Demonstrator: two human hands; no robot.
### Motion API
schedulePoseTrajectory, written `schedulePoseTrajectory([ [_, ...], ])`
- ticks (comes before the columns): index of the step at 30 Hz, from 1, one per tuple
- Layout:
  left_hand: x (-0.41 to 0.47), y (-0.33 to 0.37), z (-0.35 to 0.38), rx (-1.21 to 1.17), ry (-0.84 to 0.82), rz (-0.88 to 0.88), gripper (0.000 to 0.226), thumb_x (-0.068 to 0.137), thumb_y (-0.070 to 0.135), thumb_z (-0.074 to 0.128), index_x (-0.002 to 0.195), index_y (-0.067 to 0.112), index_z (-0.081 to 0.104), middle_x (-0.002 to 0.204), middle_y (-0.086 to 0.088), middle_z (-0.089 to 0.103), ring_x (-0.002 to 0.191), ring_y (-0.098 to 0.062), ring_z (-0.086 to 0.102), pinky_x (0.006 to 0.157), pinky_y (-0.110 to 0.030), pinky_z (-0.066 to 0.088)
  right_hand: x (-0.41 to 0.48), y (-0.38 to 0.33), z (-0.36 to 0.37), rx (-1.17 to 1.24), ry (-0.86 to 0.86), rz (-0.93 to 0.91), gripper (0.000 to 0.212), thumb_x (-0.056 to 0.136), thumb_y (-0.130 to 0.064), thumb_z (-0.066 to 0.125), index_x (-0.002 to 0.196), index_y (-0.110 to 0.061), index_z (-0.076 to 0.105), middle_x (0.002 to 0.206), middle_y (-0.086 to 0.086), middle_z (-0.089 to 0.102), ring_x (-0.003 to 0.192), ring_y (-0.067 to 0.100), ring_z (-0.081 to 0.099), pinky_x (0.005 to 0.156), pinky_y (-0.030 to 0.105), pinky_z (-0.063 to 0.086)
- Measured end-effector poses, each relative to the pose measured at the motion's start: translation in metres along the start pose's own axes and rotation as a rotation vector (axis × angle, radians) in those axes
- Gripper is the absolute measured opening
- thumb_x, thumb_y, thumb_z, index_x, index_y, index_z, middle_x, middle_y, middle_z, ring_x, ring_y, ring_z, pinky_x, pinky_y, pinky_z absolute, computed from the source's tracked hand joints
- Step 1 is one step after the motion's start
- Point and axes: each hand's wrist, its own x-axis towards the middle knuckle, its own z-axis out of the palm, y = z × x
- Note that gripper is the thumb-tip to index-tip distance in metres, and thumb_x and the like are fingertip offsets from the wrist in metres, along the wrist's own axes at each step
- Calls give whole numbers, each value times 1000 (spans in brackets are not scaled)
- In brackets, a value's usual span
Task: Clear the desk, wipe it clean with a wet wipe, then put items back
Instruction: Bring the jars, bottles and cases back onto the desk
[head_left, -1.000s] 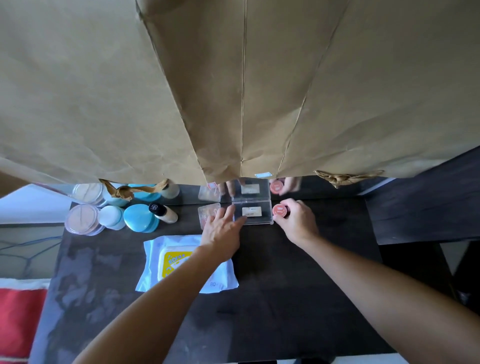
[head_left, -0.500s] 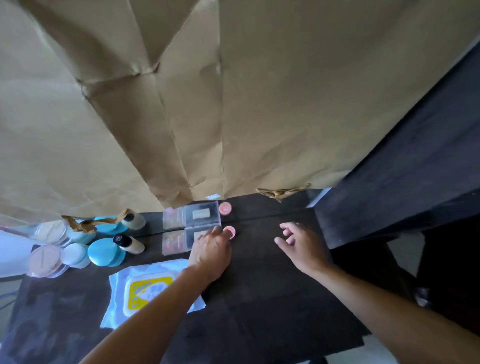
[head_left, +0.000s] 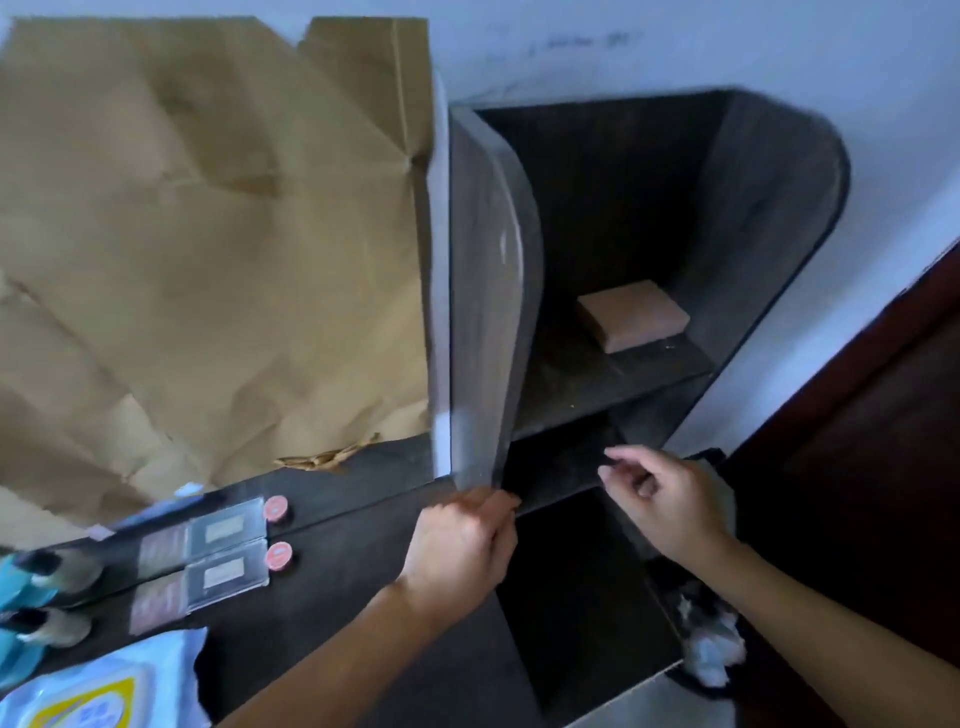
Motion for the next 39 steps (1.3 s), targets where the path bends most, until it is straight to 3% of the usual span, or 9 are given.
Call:
schedulePoseTrajectory([
  [4, 26, 55, 1, 17, 155, 116, 17, 87, 12, 57, 100, 11, 68, 86, 1, 64, 76, -16, 61, 62, -30, 51, 49, 4, -49, 107, 114, -252, 24, 82, -30, 65, 93, -9, 72, 72, -4, 66, 59, 3, 57, 55, 19, 48],
  [7, 55, 83, -1, 131, 208, 124, 23, 88, 13, 56, 109, 6, 65, 105, -7, 62, 93, -23, 58, 78, -33, 50, 101, -1, -72, 38, 73, -325, 31, 80, -34, 66, 104, -13, 67, 88, -3, 66, 79, 11, 61, 64, 26, 51],
  [10, 79, 94, 3, 303, 170, -7, 38, 86, 20, 56, 122, 7, 57, 124, -13, 55, 113, -30, 52, 95, -39, 48, 153, -6, -76, -231, -173, -247, 60, 76, -47, 68, 128, -22, 51, 123, 0, 54, 115, 21, 47, 87, 38, 46],
  [13, 88, 89, 16, 447, 36, -177, 63, 81, 29, 62, 137, 5, 45, 140, -18, 46, 130, -35, 43, 106, -45, 40, 187, -9, -69, -377, -465, -86, 86, 69, -58, 71, 141, -30, 34, 140, 4, 40, 129, 29, 35, 101, 46, 39],
  [17, 80, 76, 32, 627, -100, -223, 94, 68, 33, 70, 146, 0, 28, 149, -22, 34, 139, -37, 32, 114, -44, 24, 204, -4, -63, -485, -710, -44, 95, 62, -52, 75, 143, -40, 26, 141, 5, 34, 127, 31, 36, 98, 45, 42],
  [20, 79, 75, 36, 670, -96, -239, 97, 72, 34, 66, 149, 2, 17, 153, -22, 25, 143, -37, 22, 116, -44, 11, 209, -4, -66, -607, -732, -86, 97, 62, -46, 78, 144, -39, 25, 140, 3, 35, 129, 29, 32, 98, 45, 42],
  [25, 77, 77, 34, 697, -140, -229, 89, 90, 32, 46, 148, 4, -15, 158, -19, -7, 146, -35, -7, 114, -42, -13, 212, -11, -68, -702, -759, -48, 104, 59, -50, 81, 145, -36, 24, 143, 3, 32, 129, 31, 35, 97, 44, 43],
  [31, 74, 74, 25, 687, -213, -157, 84, 94, 31, 40, 146, 5, -20, 157, -20, -15, 145, -36, -14, 120, -46, -4, 211, -26, -70, -798, -791, 66, 109, 52, -53, 81, 145, -29, 29, 143, 8, 31, 124, 34, 42, 94, 47, 47],
  [39, 69, 65, 18, 685, -256, -54, 82, 93, 26, 40, 147, 3, -18, 156, -22, -15, 145, -36, -13, 120, -47, 0, 183, -25, -76, -689, -747, 47, 84, 68, -49, 74, 140, -24, 40, 151, 1, 31, 132, 28, 38, 103, 42, 40],
])
